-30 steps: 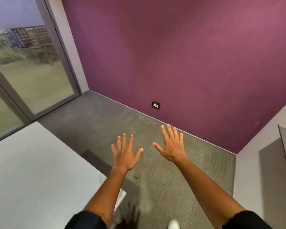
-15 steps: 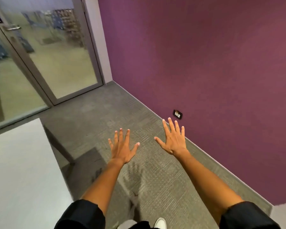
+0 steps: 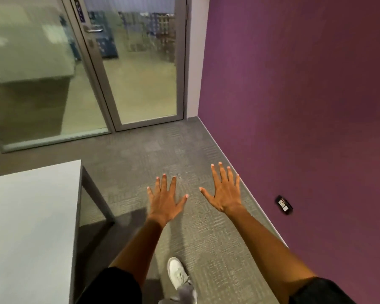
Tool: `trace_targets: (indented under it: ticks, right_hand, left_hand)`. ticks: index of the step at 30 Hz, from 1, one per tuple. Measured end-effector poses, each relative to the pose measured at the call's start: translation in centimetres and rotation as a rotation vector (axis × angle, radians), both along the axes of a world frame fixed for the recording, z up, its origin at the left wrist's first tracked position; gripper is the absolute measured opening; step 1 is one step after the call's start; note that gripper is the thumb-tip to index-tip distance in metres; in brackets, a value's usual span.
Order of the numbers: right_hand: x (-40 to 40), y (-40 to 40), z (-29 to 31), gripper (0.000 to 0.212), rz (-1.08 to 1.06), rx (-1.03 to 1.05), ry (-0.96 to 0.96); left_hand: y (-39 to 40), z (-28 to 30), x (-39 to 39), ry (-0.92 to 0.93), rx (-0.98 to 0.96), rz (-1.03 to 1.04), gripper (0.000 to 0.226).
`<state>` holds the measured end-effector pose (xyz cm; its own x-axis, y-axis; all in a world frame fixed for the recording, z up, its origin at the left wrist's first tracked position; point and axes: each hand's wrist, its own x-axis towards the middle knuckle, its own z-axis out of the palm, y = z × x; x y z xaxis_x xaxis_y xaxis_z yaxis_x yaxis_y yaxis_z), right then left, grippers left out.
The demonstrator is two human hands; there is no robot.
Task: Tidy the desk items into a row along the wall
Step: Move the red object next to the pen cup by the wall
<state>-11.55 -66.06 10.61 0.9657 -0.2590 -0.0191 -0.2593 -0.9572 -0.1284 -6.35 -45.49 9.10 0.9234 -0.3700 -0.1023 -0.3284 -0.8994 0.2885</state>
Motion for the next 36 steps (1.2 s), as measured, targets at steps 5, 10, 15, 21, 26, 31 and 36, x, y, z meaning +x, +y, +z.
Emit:
trace_targets:
  ticks: [5,10,15,21,26,31,36]
  right_hand:
    - [13.2,-0.2,-0.1,0.093,0.068,0.028,0.004]
    - [24.9,0.6,1.2,0.093,0.179,0.032,-0.005]
    - [36.2,2.2,1.4,0.093,0.270,0.048,-0.011]
    - [51.6,5.2,-0.1,0.092,0.410,0.088,-0.028]
    - [65.1,7.7,-0.4,0.092,0.551,0.086,-0.017]
    - [76.9,11.8,0.7,0.091,0.697,0.093,-0.024]
    - [85.9,18.6,1.6,0.091,0.847,0.091,-0.027]
  left_hand:
    - [-0.7,0.8,12.1,-0.023,0.016,0.096,0.083]
    - [0.5,2.6,22.1,-0.041,0.040,0.207,0.082]
    - [2.9,2.7,30.4,-0.021,0.040,0.336,0.083]
    - [5.7,0.6,42.2,-0.018,0.062,0.460,0.083]
    - [7.5,0.9,53.5,-0.031,0.084,0.582,0.089]
    - [10.5,2.5,62.6,-0.044,0.089,0.734,0.083]
    - [15.7,3.0,68.7,-0.054,0.065,0.890,0.085]
